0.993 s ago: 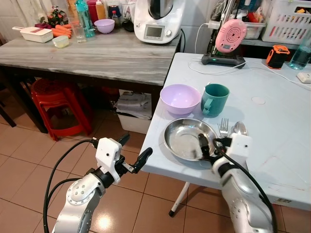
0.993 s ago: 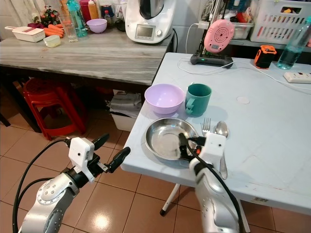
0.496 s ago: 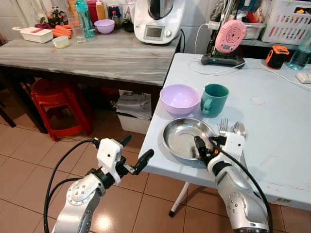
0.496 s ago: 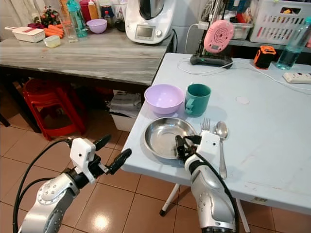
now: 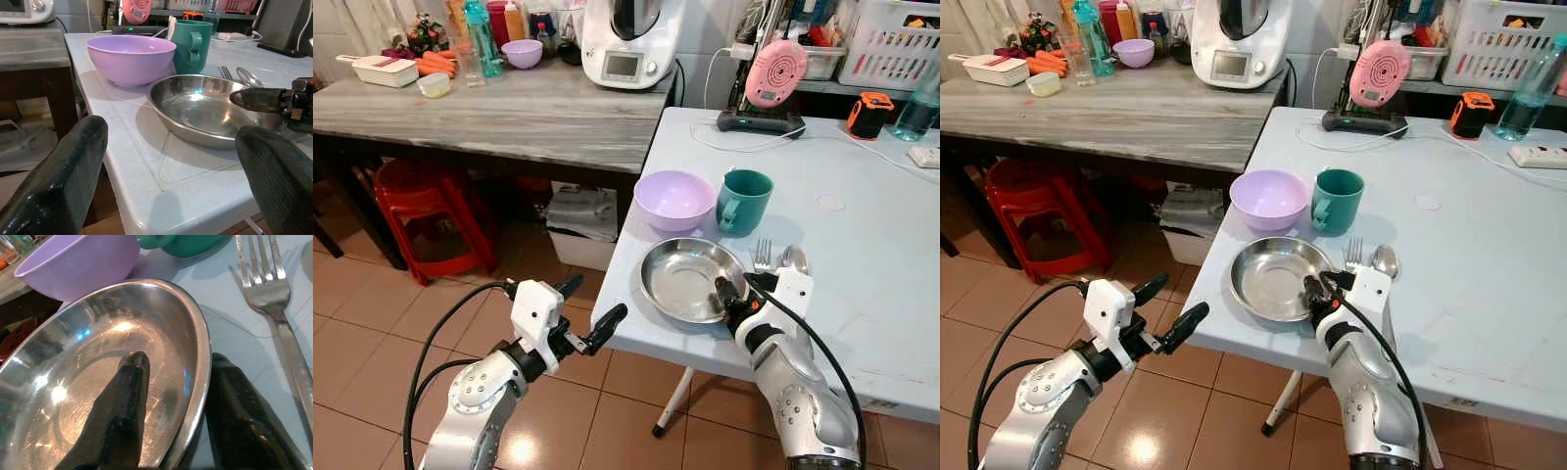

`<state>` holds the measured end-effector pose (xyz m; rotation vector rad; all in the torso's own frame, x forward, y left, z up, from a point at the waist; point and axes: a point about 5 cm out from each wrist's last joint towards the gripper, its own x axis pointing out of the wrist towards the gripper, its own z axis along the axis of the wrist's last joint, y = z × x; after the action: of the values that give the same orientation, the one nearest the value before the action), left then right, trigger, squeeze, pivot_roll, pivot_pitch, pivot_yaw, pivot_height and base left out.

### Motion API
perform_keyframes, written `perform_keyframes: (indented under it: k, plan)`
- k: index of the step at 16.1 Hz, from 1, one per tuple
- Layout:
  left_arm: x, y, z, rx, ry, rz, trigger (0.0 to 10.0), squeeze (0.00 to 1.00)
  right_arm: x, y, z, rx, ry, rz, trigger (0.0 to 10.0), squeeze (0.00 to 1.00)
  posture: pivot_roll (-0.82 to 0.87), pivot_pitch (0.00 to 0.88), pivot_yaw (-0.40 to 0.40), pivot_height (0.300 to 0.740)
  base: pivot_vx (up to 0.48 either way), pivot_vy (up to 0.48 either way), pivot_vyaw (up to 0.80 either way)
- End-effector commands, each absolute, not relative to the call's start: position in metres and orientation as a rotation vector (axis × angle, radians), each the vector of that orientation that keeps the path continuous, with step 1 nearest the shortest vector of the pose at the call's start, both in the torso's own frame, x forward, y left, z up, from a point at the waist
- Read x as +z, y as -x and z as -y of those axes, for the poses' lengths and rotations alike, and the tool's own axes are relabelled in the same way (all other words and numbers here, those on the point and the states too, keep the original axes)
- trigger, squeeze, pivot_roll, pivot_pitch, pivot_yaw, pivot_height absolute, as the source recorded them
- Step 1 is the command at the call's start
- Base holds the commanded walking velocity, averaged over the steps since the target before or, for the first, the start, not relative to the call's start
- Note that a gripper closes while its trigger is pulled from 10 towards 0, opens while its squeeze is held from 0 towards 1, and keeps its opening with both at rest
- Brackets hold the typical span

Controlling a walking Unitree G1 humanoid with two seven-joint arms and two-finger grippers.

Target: Setting the table

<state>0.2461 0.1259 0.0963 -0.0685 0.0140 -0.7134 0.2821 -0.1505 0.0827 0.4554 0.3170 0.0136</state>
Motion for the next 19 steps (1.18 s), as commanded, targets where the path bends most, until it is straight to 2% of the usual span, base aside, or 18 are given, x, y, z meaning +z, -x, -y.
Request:
perform_keyframes:
  k: [1, 4, 14, 17, 19]
  plan:
    - [0.098, -0.246, -0.126, -0.718, 0.052, -0.003, 10.0, 0.00, 0.069, -0.277, 0.144, 0.014, -0.493, -0.403, 0.0, 0.00, 0.03, 0.001, 0.025, 0.740, 0.000, 0.000, 0.00]
    - [0.093, -0.242, -0.133, -0.723, -0.011, -0.007, 10.0, 0.00, 0.070, -0.279, 0.141, 0.018, -0.514, -0.405, 0.0, 0.00, 0.04, 0.000, 0.029, 0.740, 0.000, 0.000, 0.00]
    - [0.091, -0.240, -0.134, -0.794, -0.029, -0.008, 10.0, 0.00, 0.072, -0.282, 0.143, -0.028, -0.543, -0.409, 0.0, 0.00, 0.04, 0.000, 0.029, 0.740, 0.000, 0.000, 0.00]
    - [0.094, -0.244, -0.134, -0.738, -0.027, 0.003, 10.0, 0.00, 0.075, -0.284, 0.143, -0.046, -0.559, -0.381, 0.0, 0.00, 0.04, 0.000, 0.038, 0.740, 0.000, 0.000, 0.00]
    - [0.096, -0.261, -0.143, -0.548, 0.049, 0.004, 10.0, 0.00, 0.095, -0.286, 0.140, -0.004, -0.488, -0.255, 0.0, 0.00, 0.04, 0.000, 0.040, 0.740, 0.000, 0.000, 0.00]
